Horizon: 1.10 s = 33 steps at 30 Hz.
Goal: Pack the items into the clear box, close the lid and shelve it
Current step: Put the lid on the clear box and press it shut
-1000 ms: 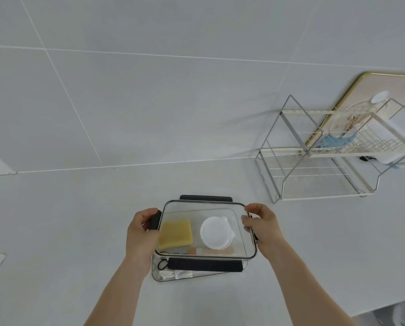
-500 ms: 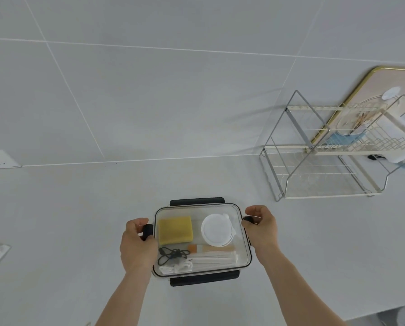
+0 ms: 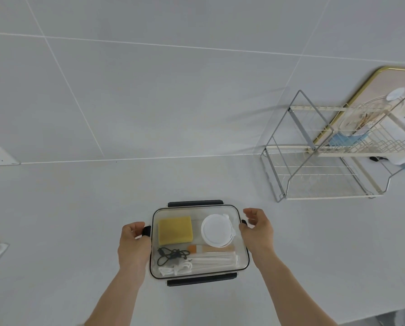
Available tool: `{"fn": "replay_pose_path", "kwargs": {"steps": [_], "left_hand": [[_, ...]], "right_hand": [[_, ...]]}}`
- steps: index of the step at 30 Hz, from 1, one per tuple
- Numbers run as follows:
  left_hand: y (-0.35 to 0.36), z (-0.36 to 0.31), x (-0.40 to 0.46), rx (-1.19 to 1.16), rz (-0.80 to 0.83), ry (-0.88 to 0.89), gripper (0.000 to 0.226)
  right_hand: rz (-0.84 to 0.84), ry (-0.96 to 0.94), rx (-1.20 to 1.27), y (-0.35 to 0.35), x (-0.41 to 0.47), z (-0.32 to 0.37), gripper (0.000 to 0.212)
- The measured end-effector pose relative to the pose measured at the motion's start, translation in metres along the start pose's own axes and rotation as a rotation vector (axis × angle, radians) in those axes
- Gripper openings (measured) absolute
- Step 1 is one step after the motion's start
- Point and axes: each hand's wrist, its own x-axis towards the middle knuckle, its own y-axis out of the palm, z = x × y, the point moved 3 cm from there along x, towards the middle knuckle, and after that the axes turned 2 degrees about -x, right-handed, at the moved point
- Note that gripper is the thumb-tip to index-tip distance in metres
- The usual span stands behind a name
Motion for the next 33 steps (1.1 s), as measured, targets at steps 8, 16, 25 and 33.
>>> {"fn": "replay_pose_path", "kwargs": {"steps": [8, 16, 25, 33], "left_hand": [[0.033, -0.016, -0.025, 0.459, 0.042, 0.407, 0.056], [0.038, -0.006, -0.029, 0.598, 0.017, 0.447, 0.06], [0.04, -0.006, -0.028, 0.633, 0.004, 0.447, 0.06], [0.038, -0.005, -0.028, 0.61, 0.044, 0.45, 0.06]], "right_hand": [[0.037, -0.147, -0.347, 0.027, -0.021, 0.0, 0.064], [0.064, -0.207, -0.446, 0.032, -0.02, -0.013, 0.066], [0.109, -0.232, -0.475, 0.032, -0.013, -0.018, 0.067], [0.037, -0.6, -0.626, 0.033, -0.036, -0.005, 0.087]]}}
